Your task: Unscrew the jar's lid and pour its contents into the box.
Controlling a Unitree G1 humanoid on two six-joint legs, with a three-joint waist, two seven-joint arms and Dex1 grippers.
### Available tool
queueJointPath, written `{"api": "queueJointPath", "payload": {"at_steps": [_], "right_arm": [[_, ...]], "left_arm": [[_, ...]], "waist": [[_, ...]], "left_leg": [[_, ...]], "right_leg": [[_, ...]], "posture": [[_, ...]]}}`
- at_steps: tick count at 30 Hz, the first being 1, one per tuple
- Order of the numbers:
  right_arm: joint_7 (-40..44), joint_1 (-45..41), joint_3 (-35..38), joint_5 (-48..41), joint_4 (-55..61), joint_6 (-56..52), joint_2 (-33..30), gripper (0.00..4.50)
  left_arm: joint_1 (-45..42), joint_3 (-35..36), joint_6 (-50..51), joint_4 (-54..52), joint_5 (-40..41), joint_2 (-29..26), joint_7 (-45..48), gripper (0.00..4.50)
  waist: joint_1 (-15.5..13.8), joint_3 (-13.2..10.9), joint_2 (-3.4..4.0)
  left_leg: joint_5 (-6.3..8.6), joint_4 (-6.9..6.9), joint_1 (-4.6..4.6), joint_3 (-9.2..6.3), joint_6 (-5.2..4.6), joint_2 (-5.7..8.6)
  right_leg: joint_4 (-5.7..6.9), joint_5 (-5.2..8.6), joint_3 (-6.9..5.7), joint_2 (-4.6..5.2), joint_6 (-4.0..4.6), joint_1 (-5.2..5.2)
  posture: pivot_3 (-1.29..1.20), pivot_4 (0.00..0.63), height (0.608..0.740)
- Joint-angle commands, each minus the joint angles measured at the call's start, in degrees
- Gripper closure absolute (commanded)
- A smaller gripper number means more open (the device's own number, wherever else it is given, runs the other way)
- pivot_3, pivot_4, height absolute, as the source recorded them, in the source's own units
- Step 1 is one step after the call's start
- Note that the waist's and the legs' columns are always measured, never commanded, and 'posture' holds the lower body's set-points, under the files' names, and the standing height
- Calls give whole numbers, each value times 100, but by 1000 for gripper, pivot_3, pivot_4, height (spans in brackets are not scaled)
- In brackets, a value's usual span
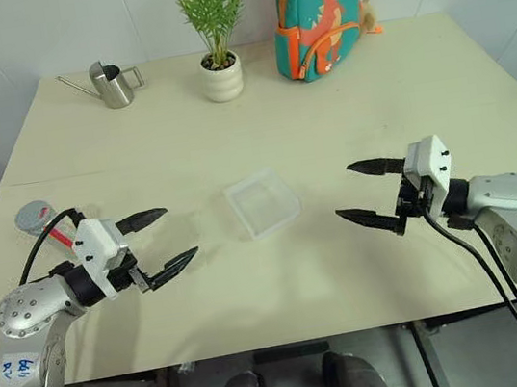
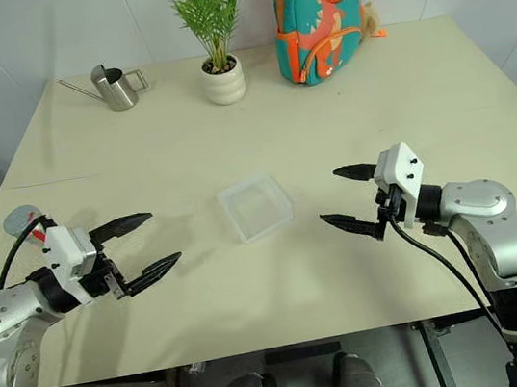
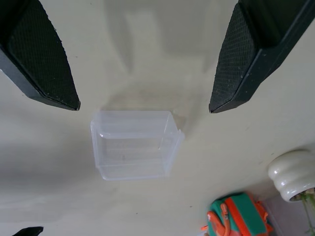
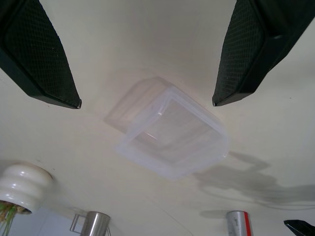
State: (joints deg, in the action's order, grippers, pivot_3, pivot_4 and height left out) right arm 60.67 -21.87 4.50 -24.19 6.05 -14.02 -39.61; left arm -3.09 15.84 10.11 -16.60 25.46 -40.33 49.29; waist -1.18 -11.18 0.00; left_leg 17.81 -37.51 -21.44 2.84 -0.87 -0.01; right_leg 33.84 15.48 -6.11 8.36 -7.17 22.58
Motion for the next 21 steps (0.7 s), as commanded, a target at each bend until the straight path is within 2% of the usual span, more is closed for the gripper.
{"api": "queueJointPath", "payload": {"at_steps": [1, 4, 6, 9, 11, 15, 19, 21], "right_arm": [[124, -271, -146, -160, 16, -4, 164, 0], [260, -447, -331, -135, -178, 32, 333, 0], [345, -625, -469, -161, -269, 22, 499, 0], [426, -1004, -662, -172, -462, 89, 846, 0], [493, -1310, -781, -201, -650, 87, 1121, 0], [613, -1746, -1095, -170, -818, 85, 1645, 0], [668, -2061, -1358, -50, -1174, 242, 2204, 0], [644, -2150, -1440, -6, -1217, 278, 2390, 0]], "left_arm": [[245, 283, 28, -395, 118, -11, -113, 37], [603, 492, 88, -635, 62, 118, -427, 37], [1013, 818, 261, -959, 50, 406, -959, 37], [1765, 1275, 498, -1569, -114, 1095, -1930, 37], [2184, 1550, 670, -1976, -234, 1773, -2784, 37], [2868, 1782, 771, -2605, -462, 2865, -3869, 37], [2605, 1564, 678, -2550, -1072, 3680, -4997, 37], [2302, 1473, 657, -2415, -1347, 3816, -5361, 37]], "waist": [[8, 0, -1], [54, 1, -1], [94, 0, -1], [155, -2, -5], [167, -5, -10], [114, -1, -22], [95, 0, -25], [66, 5, -32]], "left_leg": [[1, -1, 0, 0, 0, -1], [3, -2, 1, 0, 1, -5], [4, -1, 1, 2, 1, -5], [9, -2, 2, 5, -3, -6], [11, -6, 2, 7, -1, -10], [20, -20, 1, 2, 0, -16], [41, -45, -2, 1, -15, -12], [49, -58, -5, 0, -30, -9]], "right_leg": [[1, 0, 0, 0, 0, 0], [3, 0, 2, -2, 0, 0], [1, 0, 4, -1, 0, 0], [1, -1, 9, 0, -1, 0], [-1, -1, 9, -2, -2, 0], [6, -1, 8, -4, -1, -1], [1, -1, 10, 5, -1, -1], [7, -1, 10, 8, -1, -1]], "posture": [[0, 150, 740], [0, 150, 740], [0, 150, 740], [0, 150, 740], [0, 150, 740], [0, 150, 740], [0, 150, 740], [0, 150, 740]]}}
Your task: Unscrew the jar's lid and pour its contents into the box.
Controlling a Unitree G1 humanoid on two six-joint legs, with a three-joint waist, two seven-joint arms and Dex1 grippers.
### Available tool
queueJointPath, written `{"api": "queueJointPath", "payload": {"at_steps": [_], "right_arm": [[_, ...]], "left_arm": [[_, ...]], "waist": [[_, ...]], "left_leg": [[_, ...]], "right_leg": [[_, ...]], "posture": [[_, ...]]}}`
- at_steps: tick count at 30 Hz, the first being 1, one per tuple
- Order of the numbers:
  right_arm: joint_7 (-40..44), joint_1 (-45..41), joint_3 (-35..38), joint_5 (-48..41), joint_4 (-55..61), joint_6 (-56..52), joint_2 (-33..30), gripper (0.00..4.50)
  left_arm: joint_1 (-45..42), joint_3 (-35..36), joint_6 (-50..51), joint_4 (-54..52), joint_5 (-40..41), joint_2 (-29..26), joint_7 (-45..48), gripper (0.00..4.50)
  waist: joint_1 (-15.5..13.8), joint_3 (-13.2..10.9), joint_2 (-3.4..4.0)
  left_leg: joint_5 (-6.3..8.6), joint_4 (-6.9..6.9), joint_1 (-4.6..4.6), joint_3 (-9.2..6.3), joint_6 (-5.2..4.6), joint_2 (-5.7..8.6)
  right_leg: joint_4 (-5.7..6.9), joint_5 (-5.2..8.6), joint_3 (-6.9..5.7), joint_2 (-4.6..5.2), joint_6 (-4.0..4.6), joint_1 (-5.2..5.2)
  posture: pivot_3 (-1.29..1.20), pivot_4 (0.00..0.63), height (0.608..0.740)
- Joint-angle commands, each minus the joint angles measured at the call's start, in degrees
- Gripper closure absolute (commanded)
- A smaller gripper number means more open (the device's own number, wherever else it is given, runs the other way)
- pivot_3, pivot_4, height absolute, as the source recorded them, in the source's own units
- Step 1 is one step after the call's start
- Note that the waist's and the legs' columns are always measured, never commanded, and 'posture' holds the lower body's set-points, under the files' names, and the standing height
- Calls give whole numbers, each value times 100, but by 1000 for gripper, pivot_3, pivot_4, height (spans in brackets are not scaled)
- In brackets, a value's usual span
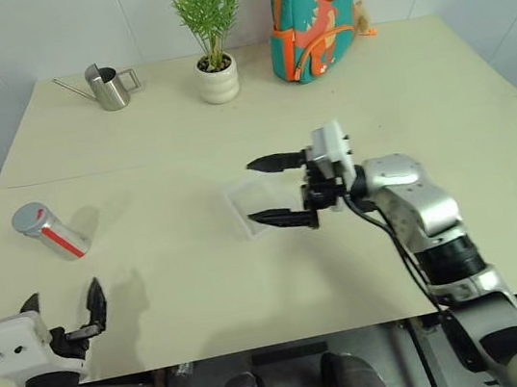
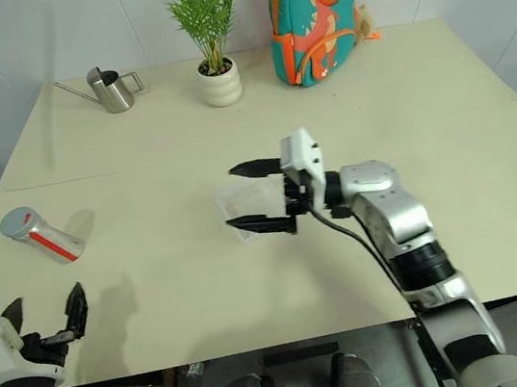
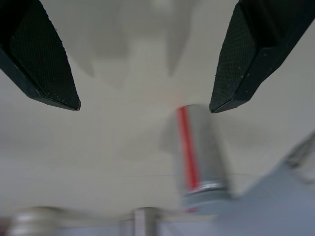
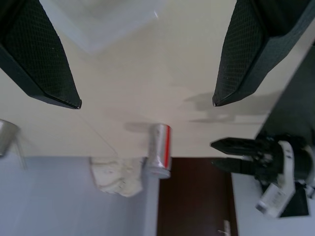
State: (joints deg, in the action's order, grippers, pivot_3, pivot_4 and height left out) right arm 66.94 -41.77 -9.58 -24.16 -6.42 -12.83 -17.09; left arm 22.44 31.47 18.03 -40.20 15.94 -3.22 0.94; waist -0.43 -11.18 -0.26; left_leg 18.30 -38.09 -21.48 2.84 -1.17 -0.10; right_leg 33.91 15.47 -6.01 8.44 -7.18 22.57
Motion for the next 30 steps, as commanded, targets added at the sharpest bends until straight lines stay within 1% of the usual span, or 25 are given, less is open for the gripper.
{"api": "queueJointPath", "payload": {"at_steps": [1, 5, 9, 12, 15, 21, 30], "right_arm": [[-1, -195, -56, 4, 10, 164, 203, 0], [49, -236, -91, 50, -123, 250, 307, 0], [-72, -281, -127, 79, -61, 247, 470, 0], [-114, -306, -111, 80, -14, 205, 515, 0], [-164, -319, -100, 72, 25, 180, 540, 0], [-272, -229, -94, 44, 192, 101, 545, 0], [-406, -66, -52, 22, 417, -14, 484, 0]], "left_arm": [[-386, -133, -149, 15, -529, 125, -658, 37], [-931, -258, -252, 436, -837, 130, -1018, 37], [-1503, -336, -342, 1005, -1107, -26, -1253, 37], [-1930, -259, -425, 1444, -1117, -87, -1418, 37], [-2411, -303, -548, 1999, -1196, -290, -1457, 37], [-2951, -222, -807, 2681, -1239, -537, -1602, 37], [-3719, -68, -1273, 3897, -1237, -1194, -1736, 37]], "waist": [[-16, 4, -8], [-8, 7, -11], [45, 8, -13], [57, 8, -13], [55, 9, -15], [57, 10, -17], [57, 10, -17]], "left_leg": [[0, -2, 0, 0, -1, 0], [-3, -1, 0, 1, 6, -2], [-3, 1, -8, 4, 17, -5], [2, 2, -13, 11, 20, -8], [4, 2, -15, 15, 18, -8], [6, 1, -16, 23, 17, -6], [7, 2, -16, 29, 19, -11]], "right_leg": [[0, -2, 0, 0, 3, 0], [3, -4, 1, -3, 6, 4], [16, -5, -2, -10, 5, 9], [14, -5, -10, -12, 4, 14], [13, -5, -16, -10, 4, 17], [10, -6, -28, -4, 3, 18], [10, -6, -42, -3, 3, 21]], "posture": [[0, 150, 740], [0, 150, 740], [0, 150, 740], [0, 150, 740], [0, 150, 740], [0, 150, 740], [0, 150, 740]]}}
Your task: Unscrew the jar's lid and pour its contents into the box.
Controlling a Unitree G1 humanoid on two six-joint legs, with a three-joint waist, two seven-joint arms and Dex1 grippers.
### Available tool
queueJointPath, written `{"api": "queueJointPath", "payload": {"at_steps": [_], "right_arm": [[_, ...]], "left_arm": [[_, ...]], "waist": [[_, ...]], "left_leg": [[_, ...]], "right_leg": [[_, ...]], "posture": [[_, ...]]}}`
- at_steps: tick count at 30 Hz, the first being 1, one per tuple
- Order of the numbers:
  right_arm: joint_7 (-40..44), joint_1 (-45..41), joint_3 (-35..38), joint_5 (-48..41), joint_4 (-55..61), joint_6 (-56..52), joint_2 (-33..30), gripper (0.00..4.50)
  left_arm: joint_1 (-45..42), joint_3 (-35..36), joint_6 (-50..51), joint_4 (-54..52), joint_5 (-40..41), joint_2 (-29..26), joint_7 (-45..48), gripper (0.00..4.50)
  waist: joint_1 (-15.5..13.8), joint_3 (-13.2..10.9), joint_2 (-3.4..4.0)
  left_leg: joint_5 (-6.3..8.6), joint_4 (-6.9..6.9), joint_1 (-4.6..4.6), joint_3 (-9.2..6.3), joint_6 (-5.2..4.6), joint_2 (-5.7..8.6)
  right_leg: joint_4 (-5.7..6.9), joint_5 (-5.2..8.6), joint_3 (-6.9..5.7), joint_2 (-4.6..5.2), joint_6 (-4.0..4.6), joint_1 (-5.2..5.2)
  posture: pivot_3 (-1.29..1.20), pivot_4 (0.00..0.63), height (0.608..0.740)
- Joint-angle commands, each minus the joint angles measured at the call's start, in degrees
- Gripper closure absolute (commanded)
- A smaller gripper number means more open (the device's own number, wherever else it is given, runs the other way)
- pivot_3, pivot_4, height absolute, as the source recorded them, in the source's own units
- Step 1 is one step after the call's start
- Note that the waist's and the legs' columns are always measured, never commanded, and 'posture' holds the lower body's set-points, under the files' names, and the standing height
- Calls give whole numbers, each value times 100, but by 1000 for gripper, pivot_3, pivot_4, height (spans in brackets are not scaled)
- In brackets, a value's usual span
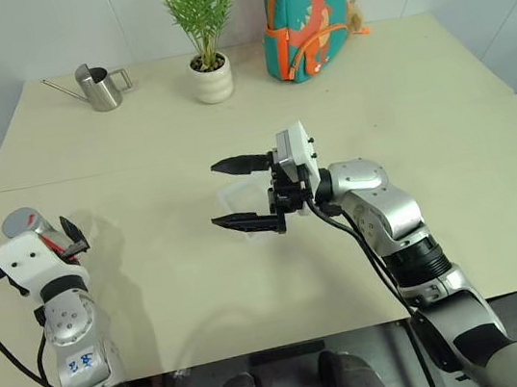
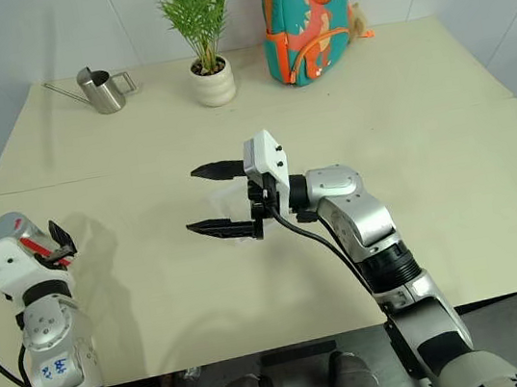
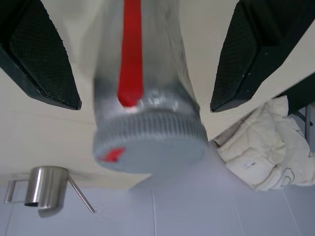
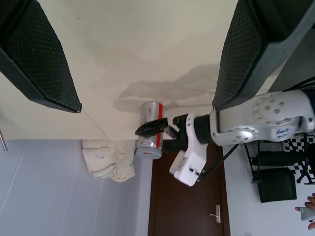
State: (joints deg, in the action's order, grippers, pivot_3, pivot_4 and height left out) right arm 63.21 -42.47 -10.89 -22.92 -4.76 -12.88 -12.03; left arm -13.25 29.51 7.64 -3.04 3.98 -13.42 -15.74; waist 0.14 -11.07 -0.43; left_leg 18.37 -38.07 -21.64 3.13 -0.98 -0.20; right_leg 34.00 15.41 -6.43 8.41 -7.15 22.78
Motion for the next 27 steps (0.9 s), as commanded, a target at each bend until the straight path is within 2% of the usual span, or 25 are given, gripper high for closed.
{"api": "queueJointPath", "payload": {"at_steps": [1, 10, 13, 18, 23, 27], "right_arm": [[-44, 18, 85, -99, 261, -11, -29, 0], [-157, 85, 115, -92, 316, 3, -70, 0], [-193, 98, 100, -77, 310, 19, -69, 0], [-237, 93, 94, -64, 280, 41, -52, 0], [-295, 80, 97, -42, 243, 51, -59, 0], [-447, 33, 173, -106, 322, -136, -82, 0]], "left_arm": [[-210, 129, -253, 275, -23, -220, -73, 37], [-332, 84, -318, 626, 3, -362, -95, 37], [-412, 67, -377, 774, 1, -440, -71, 659], [-572, 41, -406, 962, 78, -442, -36, 2176], [-653, -52, -490, 867, 178, -389, 124, 2181], [-664, -191, -269, 258, 487, -641, 745, 2181]], "waist": [[3, 0, 0], [4, 0, 0], [3, 0, 0], [3, 0, 0], [3, 0, 0], [-2, 0, -2]], "left_leg": [[0, 0, 0, 0, 0, 0], [2, 2, 0, 2, 2, 0], [2, 1, 0, 3, 2, 0], [1, 1, 0, 4, 3, 0], [2, 1, 0, 4, 3, 0], [1, 1, -1, 3, 3, 0]], "right_leg": [[0, 0, -1, 0, 0, 0], [0, 0, -14, 3, -1, 2], [0, 0, -15, 4, -1, 2], [0, 0, -16, 5, -1, 1], [0, 0, -19, 5, -1, 2], [1, 0, -21, 5, -1, 2]], "posture": [[0, 150, 740], [0, 150, 740], [0, 150, 740], [0, 150, 740], [0, 150, 740], [0, 150, 740]]}}
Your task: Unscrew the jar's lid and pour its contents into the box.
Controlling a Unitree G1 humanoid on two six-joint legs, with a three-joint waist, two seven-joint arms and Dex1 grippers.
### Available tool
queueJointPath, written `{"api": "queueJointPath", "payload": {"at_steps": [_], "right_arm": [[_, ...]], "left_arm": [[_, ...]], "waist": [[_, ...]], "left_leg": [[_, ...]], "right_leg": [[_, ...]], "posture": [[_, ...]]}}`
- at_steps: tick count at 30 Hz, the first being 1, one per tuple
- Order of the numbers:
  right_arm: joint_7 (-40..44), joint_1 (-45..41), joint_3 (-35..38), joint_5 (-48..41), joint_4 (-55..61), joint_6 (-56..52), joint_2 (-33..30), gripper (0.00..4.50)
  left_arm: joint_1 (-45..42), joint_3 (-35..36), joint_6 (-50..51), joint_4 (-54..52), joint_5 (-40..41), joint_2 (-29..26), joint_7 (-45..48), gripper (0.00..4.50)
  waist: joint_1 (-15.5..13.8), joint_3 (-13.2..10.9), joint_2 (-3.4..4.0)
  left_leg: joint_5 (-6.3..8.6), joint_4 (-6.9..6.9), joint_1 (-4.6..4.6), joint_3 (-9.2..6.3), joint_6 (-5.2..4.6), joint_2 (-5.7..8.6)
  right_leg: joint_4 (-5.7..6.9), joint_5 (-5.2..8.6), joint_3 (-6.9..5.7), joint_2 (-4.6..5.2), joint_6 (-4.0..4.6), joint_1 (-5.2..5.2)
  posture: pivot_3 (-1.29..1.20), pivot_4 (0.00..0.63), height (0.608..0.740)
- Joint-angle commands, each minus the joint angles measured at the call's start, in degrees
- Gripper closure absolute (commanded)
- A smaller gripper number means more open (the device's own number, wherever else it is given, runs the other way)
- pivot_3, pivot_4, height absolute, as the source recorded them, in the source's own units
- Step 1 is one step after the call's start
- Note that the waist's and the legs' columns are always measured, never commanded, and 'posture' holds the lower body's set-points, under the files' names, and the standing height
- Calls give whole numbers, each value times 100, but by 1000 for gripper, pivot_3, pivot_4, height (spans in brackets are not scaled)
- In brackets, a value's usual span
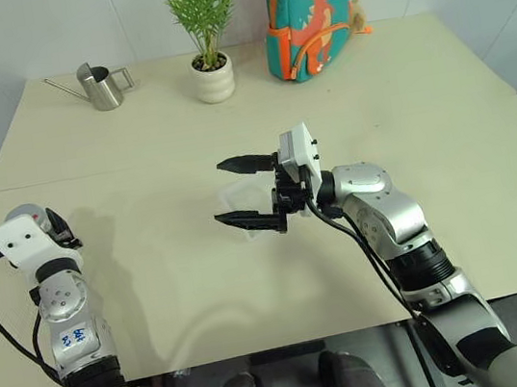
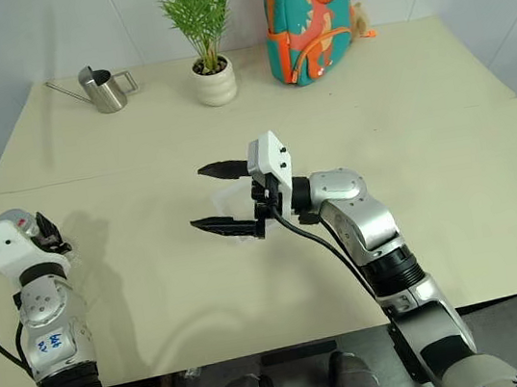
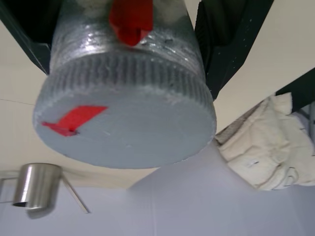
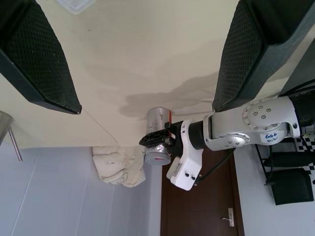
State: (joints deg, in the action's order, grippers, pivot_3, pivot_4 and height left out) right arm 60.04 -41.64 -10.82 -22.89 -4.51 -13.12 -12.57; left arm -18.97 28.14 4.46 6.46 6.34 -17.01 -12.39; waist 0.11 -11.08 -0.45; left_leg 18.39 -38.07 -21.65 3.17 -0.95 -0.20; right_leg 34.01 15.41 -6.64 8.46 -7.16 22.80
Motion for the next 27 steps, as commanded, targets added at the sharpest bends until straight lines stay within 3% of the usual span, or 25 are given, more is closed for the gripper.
{"api": "queueJointPath", "payload": {"at_steps": [1, 7, 11, 16, 27], "right_arm": [[-200, -86, 199, -142, 338, -204, -29, 0], [-747, -631, 282, -434, 879, -1284, 18, 0], [-957, -979, 251, -550, 994, -1828, 82, 0], [-1189, -1431, 80, -449, 738, -2234, 309, 0], [-1250, -1578, -353, -70, 404, -2162, 666, 0]], "left_arm": [[-111, -81, 169, -882, 428, -380, 673, 2181], [-156, -777, 1867, -2287, 2200, -1530, 3067, 2181], [-210, -1161, 2618, -2627, 2855, -2052, 3969, 2181], [-418, -1694, 2711, -2546, 2745, -2132, 4435, 2181], [-680, -2106, 2701, -2528, 2636, -1900, 4697, 2181]], "waist": [[7, 0, -3], [32, -1, 0], [91, -4, 4], [146, -5, 6], [151, -4, 5]], "left_leg": [[0, 0, 0, 0, 0, 0], [2, 1, -2, 1, 5, -4], [3, 3, 1, 0, 6, -4], [3, 4, -1, 4, 5, -2], [1, 3, -29, 42, 4, -7]], "right_leg": [[-1, 0, 0, 0, 0, 0], [0, 0, 2, 0, 0, 5], [3, 0, 7, -2, 1, 6], [2, 1, 7, -6, 1, 7], [14, 1, 33, -15, 1, 63]], "posture": [[0, 150, 740], [0, 150, 740], [0, 150, 740], [0, 150, 740], [0, 150, 740]]}}
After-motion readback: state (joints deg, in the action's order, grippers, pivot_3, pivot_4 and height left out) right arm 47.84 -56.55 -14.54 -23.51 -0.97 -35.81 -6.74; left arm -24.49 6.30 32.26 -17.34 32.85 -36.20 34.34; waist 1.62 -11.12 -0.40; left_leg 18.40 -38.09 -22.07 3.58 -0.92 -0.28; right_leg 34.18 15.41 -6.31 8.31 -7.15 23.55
